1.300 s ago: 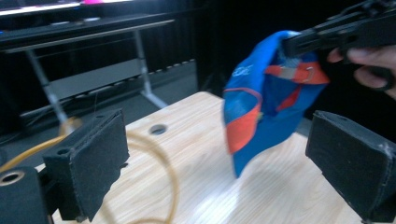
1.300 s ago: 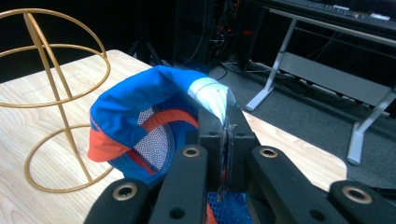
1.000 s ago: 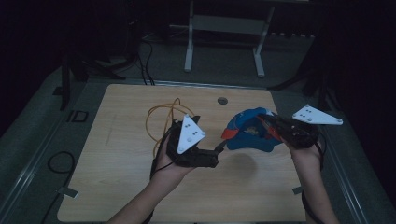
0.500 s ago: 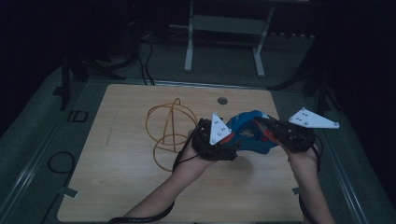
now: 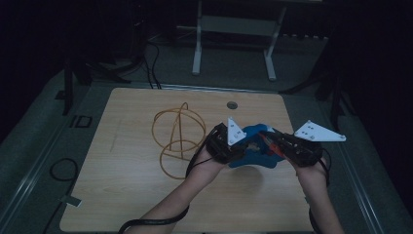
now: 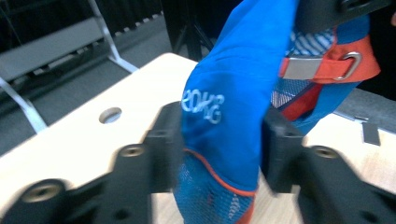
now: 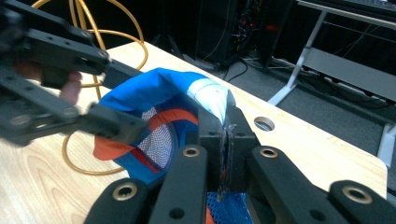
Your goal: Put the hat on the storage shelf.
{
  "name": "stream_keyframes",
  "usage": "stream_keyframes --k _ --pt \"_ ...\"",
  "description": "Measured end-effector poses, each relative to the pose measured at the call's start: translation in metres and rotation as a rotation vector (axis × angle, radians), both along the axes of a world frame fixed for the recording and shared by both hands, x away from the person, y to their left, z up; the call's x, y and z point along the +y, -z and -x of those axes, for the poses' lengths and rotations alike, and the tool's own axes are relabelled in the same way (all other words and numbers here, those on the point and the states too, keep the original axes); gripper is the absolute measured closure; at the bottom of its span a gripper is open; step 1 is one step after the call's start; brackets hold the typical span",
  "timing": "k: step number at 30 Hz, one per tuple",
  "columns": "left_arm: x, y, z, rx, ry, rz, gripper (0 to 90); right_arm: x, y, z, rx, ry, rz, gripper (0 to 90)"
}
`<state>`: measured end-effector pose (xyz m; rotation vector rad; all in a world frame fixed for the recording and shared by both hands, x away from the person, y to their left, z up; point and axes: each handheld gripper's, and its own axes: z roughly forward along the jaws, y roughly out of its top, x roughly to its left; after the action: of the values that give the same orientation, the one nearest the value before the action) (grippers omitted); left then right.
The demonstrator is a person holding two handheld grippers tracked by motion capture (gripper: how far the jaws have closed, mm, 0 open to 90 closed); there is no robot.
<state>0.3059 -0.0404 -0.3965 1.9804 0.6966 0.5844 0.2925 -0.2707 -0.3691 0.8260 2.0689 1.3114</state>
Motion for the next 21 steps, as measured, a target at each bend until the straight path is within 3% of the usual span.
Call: stream_keyframes --k 2,3,8,15,20,21 --pt "0.000 0.000 0.000 0.000 0.000 0.000 60.1 0.000 0.000 0.000 -0.003 -0.002 0.000 87.8" --pt "0.001 -0.002 -0.001 -0.007 -0.011 -0.007 69.2 0.001 -0.001 0.002 -0.003 -0.005 0.003 87.8" --pt "0.001 -0.007 -0.002 -0.037 -0.048 0.005 85.6 0.002 -0.002 0.008 -0.012 -0.017 0.000 87.8" --pt "0.002 -0.013 0.000 -0.091 -0.054 0.013 87.8 0.004 0.000 0.020 -0.011 -0.042 -0.024 87.6" --pt "0.002 -0.015 0.001 -0.105 -0.030 0.002 87.9 0.006 0.003 0.028 -0.011 -0.065 -0.019 87.3" --pt "0.004 -0.016 0.002 -0.117 -0.006 0.014 87.9 0.006 0.004 0.031 -0.007 -0.076 -0.027 87.0"
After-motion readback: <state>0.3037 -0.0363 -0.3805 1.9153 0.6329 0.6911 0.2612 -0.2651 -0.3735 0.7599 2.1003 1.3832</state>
